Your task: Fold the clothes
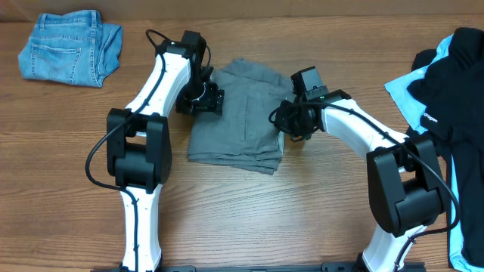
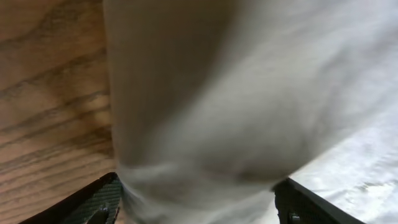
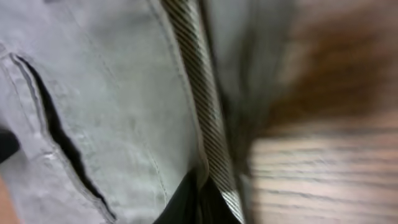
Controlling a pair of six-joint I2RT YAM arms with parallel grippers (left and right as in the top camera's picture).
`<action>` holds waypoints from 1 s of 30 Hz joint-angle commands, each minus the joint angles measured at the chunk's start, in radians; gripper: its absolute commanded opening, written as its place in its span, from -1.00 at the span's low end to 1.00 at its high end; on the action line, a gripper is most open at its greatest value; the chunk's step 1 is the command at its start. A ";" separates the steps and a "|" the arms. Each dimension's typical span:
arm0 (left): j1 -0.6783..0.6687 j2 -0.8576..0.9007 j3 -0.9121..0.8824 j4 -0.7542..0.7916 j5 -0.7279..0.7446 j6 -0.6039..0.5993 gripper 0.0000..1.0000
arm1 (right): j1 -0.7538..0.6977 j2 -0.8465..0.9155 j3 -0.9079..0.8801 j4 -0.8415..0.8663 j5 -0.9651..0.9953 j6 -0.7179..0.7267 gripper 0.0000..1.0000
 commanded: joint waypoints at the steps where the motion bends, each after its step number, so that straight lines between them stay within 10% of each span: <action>1: -0.003 0.022 -0.003 -0.003 -0.042 -0.002 0.64 | -0.015 0.001 0.001 -0.052 0.086 0.009 -0.92; 8: -0.001 0.023 -0.002 -0.006 -0.080 -0.002 0.58 | -0.022 0.001 0.002 -0.157 0.156 0.009 -0.92; 16: 0.000 -0.002 0.056 -0.064 -0.074 0.008 0.27 | -0.075 -0.016 0.094 -0.324 0.233 0.031 -0.49; 22: -0.006 -0.047 0.139 -0.127 -0.029 0.006 0.33 | -0.149 -0.058 0.241 -0.354 0.158 -0.080 0.32; 30: -0.062 -0.045 0.136 -0.076 0.022 0.005 0.08 | -0.141 -0.025 0.243 -0.114 -0.077 -0.193 -0.68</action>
